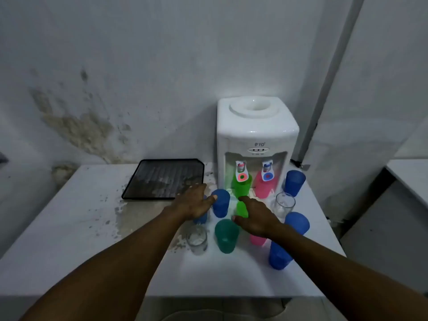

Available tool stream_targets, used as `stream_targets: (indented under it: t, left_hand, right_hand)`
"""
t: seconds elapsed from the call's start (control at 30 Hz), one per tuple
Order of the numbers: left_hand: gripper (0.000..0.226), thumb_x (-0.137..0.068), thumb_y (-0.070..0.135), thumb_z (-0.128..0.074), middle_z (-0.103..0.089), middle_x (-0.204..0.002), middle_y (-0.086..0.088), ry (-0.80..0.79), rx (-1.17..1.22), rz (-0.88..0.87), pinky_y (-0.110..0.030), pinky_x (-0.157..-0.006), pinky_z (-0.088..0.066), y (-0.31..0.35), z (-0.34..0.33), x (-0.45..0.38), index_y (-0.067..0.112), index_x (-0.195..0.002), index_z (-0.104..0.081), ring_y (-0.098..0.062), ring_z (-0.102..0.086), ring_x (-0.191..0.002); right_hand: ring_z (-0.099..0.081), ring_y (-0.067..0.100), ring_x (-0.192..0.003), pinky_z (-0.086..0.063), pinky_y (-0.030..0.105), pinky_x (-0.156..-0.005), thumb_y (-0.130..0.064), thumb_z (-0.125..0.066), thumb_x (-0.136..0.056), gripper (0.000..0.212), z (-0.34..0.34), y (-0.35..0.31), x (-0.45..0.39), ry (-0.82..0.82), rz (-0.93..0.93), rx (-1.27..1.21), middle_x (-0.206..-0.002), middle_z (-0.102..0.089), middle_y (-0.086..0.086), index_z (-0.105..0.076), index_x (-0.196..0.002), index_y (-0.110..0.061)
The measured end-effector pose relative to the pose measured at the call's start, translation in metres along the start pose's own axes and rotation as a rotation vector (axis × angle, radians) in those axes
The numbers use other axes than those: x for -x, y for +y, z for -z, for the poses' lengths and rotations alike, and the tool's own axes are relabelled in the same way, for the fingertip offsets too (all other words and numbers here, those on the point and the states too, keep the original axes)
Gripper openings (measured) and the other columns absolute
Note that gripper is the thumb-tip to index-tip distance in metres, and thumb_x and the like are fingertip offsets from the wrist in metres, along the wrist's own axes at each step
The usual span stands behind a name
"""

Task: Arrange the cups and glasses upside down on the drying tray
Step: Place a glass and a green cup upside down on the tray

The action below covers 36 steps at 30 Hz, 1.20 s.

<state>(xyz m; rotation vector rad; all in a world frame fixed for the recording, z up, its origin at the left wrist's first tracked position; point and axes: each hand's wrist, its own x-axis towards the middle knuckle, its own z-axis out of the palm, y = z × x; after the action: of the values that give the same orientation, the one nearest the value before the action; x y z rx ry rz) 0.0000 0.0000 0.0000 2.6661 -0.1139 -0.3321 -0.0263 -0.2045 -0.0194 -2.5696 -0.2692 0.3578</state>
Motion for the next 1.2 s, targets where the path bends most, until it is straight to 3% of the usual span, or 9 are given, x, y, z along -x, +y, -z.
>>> stream_targets:
  t: [0.27,0.47,0.63,0.7,0.87,1.03,1.2]
  left_hand:
    - [0.059,-0.087,0.043,-0.058,-0.056,-0.135,-0.011,0.085,0.025,0.178,-0.035,-0.091,-0.049,-0.036,-0.04,0.011,0.016,-0.138,-0.045,-0.027,-0.058,-0.114]
    - [0.087,-0.074,0.043,-0.075,-0.045,-0.146,-0.005,-0.099,0.023,0.255,-0.034,-0.098,-0.043,-0.061,-0.075,0.005,0.018,-0.145,-0.031,-0.025,-0.046,-0.128]
    - [0.109,-0.06,0.043,-0.084,-0.042,-0.145,-0.009,-0.179,0.09,0.302,-0.04,-0.099,-0.046,-0.077,-0.101,-0.006,0.016,-0.146,-0.022,-0.027,-0.046,-0.127]
    - [0.106,-0.06,0.04,-0.085,-0.043,-0.144,-0.009,-0.176,0.107,0.305,-0.041,-0.101,-0.044,-0.076,-0.109,-0.009,0.014,-0.145,-0.026,-0.028,-0.044,-0.128]
    - [0.085,-0.058,0.041,-0.085,-0.056,-0.127,-0.008,-0.074,0.138,0.302,-0.04,-0.091,-0.051,-0.079,-0.12,-0.012,0.015,-0.128,-0.044,-0.024,-0.054,-0.11]
    - [0.09,-0.054,0.041,-0.088,-0.059,-0.125,-0.006,-0.07,0.148,0.335,-0.032,-0.088,-0.051,-0.082,-0.109,-0.005,0.015,-0.13,-0.048,-0.023,-0.058,-0.109]
    - [0.079,-0.048,0.027,-0.089,-0.061,-0.103,-0.006,0.029,0.327,0.344,-0.027,-0.069,-0.049,-0.089,-0.082,0.01,0.013,-0.118,-0.056,-0.021,-0.057,-0.088]
  right_hand:
    - [-0.04,0.031,-0.132,-0.041,0.042,-0.104,-0.039,-0.079,-0.071,0.102,-0.043,0.008,-0.018,-0.147,-0.045,0.058,-0.147,-0.038,0.012,-0.018,-0.149,-0.017]
    - [-0.039,0.03,-0.132,-0.043,0.045,-0.102,-0.036,-0.085,-0.062,0.115,-0.071,0.02,-0.036,-0.192,-0.071,0.024,-0.144,-0.038,0.01,-0.012,-0.15,-0.021]
    - [-0.046,0.029,-0.126,-0.048,0.044,-0.097,-0.035,-0.084,-0.063,0.109,-0.094,0.032,-0.048,-0.174,-0.074,-0.015,-0.138,-0.043,0.01,-0.018,-0.148,-0.021]
    - [-0.048,0.029,-0.122,-0.049,0.042,-0.094,-0.035,-0.083,-0.064,0.103,-0.099,0.034,-0.047,-0.128,-0.063,-0.045,-0.134,-0.046,0.01,-0.022,-0.145,-0.021]
    - [-0.054,0.028,-0.113,-0.052,0.039,-0.088,-0.039,-0.083,-0.063,0.094,-0.101,0.038,-0.047,-0.072,-0.031,-0.117,-0.126,-0.052,0.008,-0.03,-0.138,-0.021]
    - [-0.054,0.026,-0.111,-0.051,0.038,-0.089,-0.038,-0.082,-0.062,0.091,-0.085,0.033,-0.048,-0.014,0.008,-0.187,-0.125,-0.054,0.006,-0.034,-0.138,-0.02]
    - [-0.053,0.02,-0.1,-0.048,0.03,-0.081,-0.031,-0.08,-0.062,0.084,-0.066,0.014,-0.05,0.061,0.067,-0.303,-0.119,-0.055,0.007,-0.039,-0.135,-0.018]
